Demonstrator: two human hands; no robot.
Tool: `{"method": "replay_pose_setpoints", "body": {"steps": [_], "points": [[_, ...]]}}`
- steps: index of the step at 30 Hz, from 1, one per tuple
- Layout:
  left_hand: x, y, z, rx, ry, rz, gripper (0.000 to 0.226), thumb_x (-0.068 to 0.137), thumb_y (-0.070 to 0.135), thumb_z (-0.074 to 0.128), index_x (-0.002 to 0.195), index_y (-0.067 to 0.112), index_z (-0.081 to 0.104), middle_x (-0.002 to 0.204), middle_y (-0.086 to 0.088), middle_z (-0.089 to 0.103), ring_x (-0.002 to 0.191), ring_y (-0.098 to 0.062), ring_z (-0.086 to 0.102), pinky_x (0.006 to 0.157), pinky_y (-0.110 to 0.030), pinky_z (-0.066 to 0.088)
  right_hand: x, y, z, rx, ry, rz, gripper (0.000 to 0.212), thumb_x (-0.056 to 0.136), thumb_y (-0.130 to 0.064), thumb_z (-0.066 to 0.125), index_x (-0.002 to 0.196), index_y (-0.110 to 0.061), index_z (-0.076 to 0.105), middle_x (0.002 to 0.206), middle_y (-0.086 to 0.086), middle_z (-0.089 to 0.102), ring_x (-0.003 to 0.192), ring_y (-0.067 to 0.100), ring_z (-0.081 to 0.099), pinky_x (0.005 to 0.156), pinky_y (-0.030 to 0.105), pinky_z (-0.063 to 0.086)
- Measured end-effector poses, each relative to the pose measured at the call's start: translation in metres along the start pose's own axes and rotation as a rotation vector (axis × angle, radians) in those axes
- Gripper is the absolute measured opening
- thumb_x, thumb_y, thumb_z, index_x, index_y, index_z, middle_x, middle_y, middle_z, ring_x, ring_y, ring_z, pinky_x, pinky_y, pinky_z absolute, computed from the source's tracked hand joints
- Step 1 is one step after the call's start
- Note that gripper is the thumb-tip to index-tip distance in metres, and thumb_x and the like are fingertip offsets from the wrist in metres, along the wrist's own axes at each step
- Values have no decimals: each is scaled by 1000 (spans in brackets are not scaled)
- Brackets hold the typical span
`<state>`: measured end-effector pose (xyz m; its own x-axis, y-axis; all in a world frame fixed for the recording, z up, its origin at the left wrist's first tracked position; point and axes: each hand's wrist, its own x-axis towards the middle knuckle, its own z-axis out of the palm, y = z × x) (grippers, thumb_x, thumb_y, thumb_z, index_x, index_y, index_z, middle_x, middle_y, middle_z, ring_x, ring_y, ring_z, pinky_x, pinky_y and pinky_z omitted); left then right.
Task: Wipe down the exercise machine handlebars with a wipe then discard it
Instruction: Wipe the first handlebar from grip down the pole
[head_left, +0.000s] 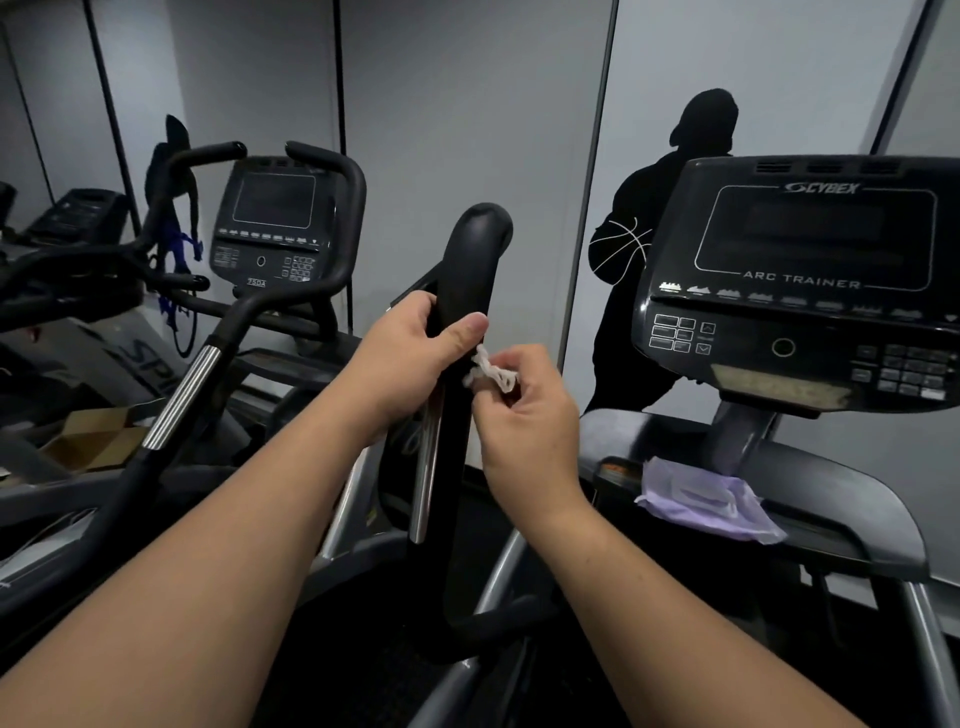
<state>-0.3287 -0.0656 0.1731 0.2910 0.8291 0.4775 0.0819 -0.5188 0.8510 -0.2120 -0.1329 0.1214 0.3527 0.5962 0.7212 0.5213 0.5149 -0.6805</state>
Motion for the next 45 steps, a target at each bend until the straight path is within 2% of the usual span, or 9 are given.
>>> {"method": "replay_pose_setpoints", "body": {"steps": [6, 11, 18, 23, 30, 34, 38, 41, 45], "points": [[-1, -2, 1, -25, 7, 5, 45, 77, 59, 70, 102, 22, 63, 91, -4, 71, 85, -27, 72, 75, -46, 59, -17, 12, 0, -23, -103, 117, 18, 88, 0, 58, 82, -16, 62, 86, -5, 60, 74, 4, 53, 67, 20, 40], [-1, -4, 3, -44, 30, 33, 29, 86, 49, 70, 96, 23, 62, 84, 1, 68, 75, -15, 66, 71, -40, 56, -6, 9, 4, 93, -29, 174, 27, 93, -6, 59, 76, -27, 62, 79, -6, 60, 66, 4, 50, 65, 21, 40], [-3, -6, 8, -88, 50, 51, 17, 94, 36, 69, 96, 21, 61, 82, 7, 67, 71, -6, 63, 69, -28, 54, 10, 2, 5, 291, 63, 314, 19, 95, -13, 65, 75, -15, 66, 67, 1, 61, 67, 14, 55, 68, 37, 53], [-8, -1, 10, -82, 64, 34, 19, 94, 37, 69, 98, 21, 60, 85, 3, 67, 73, -8, 63, 72, -30, 54, 2, 7, 9, 347, -33, 422, 16, 85, -20, 60, 81, -10, 72, 74, 13, 66, 73, 25, 60, 83, 67, 52], [-14, 6, 12, 0, 97, 13, 18, 96, 40, 66, 99, 22, 64, 89, 2, 70, 80, -14, 65, 82, -39, 55, -5, 1, 8, 430, -175, 539, 28, 91, -9, 47, 91, -1, 73, 97, 34, 68, 82, 29, 63, 91, 57, 54], [-20, -1, 7, -234, 94, -73, 41, 102, 44, 53, 105, 7, 69, 102, -19, 74, 88, -28, 72, 83, -43, 58, 8, 0, 6, 498, -91, 563, 27, 95, -1, 49, 90, -6, 75, 86, 15, 71, 80, 26, 64, 81, 43, 56], [-25, -14, 5, -315, 176, -292, 30, 105, 20, 44, 90, 9, 67, 76, -5, 64, 61, -14, 55, 57, -26, 40, 0, 5, 12, 424, -204, 614, 32, 89, 3, 43, 88, -4, 74, 91, 27, 71, 80, 33, 63, 83, 52, 57], [-32, -19, 6, -351, 131, -423, 28, 101, 16, 48, 78, 14, 65, 64, 1, 51, 49, -11, 44, 56, -27, 38, 10, 1, 13, 508, -136, 634, 28, 86, 6, 39, 91, 8, 66, 88, 21, 65, 82, 32, 60, 85, 52, 55], [-36, -18, 8, -424, 121, -404, 19, 100, 18, 57, 99, 7, 72, 77, -8, 65, 64, -18, 57, 66, -33, 47, 10, 2, 11, 514, -184, 613, 32, 89, 3, 39, 95, 2, 71, 89, 14, 70, 82, 26, 64, 77, 39, 55]]}}
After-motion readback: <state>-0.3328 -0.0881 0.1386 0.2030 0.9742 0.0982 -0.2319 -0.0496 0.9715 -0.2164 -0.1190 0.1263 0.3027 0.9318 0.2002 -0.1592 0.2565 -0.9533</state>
